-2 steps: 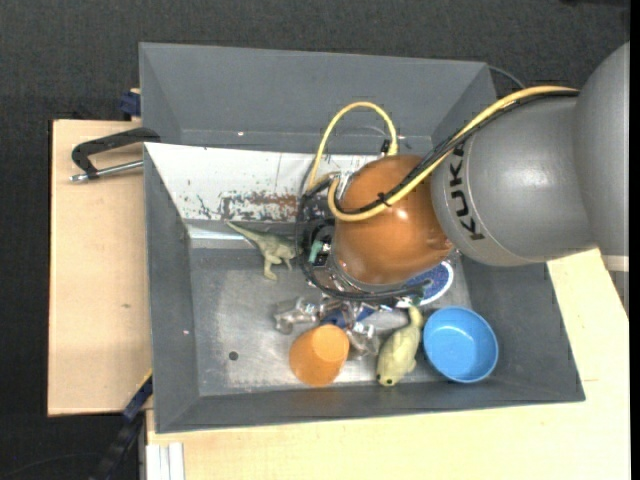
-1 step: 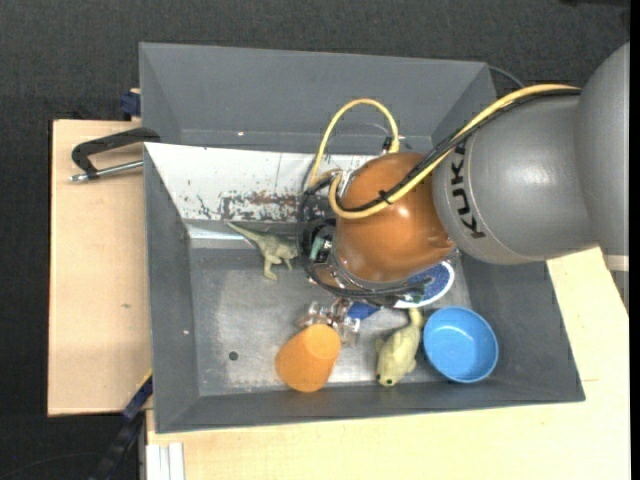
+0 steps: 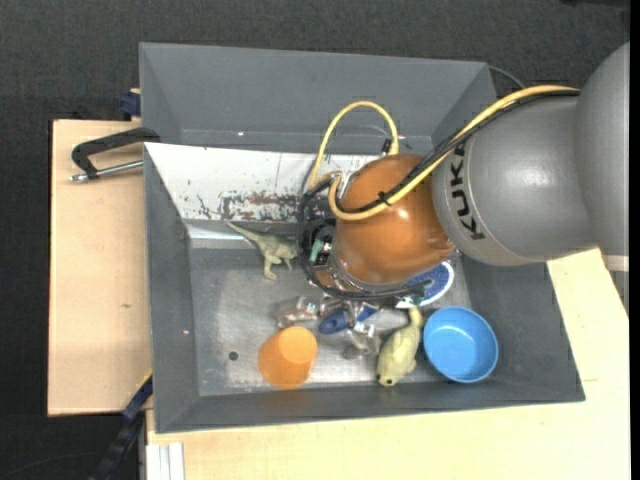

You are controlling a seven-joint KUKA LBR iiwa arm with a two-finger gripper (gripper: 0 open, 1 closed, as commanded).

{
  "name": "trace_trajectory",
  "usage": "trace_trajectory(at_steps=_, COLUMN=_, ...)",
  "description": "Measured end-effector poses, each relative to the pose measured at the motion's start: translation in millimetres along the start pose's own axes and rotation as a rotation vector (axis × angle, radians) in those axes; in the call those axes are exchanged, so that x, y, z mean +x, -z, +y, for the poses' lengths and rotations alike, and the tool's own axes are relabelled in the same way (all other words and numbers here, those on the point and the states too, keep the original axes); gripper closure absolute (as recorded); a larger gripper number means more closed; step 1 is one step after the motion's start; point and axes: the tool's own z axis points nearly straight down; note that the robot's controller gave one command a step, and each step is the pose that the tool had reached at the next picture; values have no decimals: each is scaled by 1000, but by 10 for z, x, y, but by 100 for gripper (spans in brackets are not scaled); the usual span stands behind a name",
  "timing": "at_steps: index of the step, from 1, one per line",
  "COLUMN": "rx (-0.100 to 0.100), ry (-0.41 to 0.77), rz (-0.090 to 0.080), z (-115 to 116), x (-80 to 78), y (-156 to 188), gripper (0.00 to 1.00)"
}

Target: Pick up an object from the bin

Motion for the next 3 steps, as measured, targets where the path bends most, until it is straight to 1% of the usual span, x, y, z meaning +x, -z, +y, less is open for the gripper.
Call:
trace_trajectory(at_steps=1, rx=5, ry=-85, rz=-1, z=-453, x=126, y=110, gripper=0)
trace_trajectory(at_steps=2, rx=-1, ry=-82, rz=1, z=-426, x=116, y=101, gripper=100)
trace_trajectory(at_steps=3, rx=9, ry=2, rz=-2, z=-207, x=441, y=2225, gripper=100)
